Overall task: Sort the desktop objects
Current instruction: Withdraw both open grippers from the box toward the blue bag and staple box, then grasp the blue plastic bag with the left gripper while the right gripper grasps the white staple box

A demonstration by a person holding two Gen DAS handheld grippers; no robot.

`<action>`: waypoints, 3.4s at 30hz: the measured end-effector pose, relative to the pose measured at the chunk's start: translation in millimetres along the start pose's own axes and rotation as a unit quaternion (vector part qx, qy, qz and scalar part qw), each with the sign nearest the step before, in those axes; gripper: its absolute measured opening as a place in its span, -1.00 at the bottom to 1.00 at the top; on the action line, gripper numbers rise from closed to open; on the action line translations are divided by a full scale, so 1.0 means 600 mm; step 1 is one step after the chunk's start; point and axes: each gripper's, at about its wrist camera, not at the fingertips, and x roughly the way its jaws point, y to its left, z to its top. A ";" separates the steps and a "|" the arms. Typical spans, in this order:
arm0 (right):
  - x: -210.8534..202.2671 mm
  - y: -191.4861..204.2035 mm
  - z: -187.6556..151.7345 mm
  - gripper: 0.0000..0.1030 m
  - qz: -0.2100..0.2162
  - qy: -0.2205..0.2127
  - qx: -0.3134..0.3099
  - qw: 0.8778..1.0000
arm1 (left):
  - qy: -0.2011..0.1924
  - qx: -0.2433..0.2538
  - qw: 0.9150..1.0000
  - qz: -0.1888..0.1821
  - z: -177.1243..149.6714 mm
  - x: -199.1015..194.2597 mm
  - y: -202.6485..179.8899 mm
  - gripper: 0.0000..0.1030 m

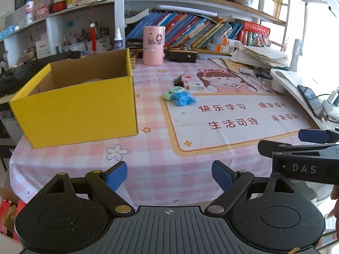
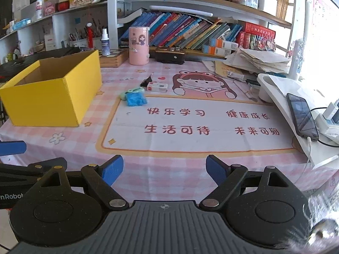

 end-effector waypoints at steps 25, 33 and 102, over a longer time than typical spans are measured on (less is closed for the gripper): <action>0.189 -0.150 0.140 0.64 0.032 0.030 -0.007 0.999 | 0.029 -0.046 0.998 0.035 0.124 0.198 -0.091 0.72; 0.234 -0.173 0.179 0.64 0.060 0.019 0.002 0.998 | 0.017 -0.072 0.995 0.072 0.170 0.261 -0.081 0.70; 0.473 -0.073 0.231 0.11 0.123 0.003 -0.058 0.991 | 0.021 -0.082 0.994 0.070 0.180 0.185 -0.065 -0.24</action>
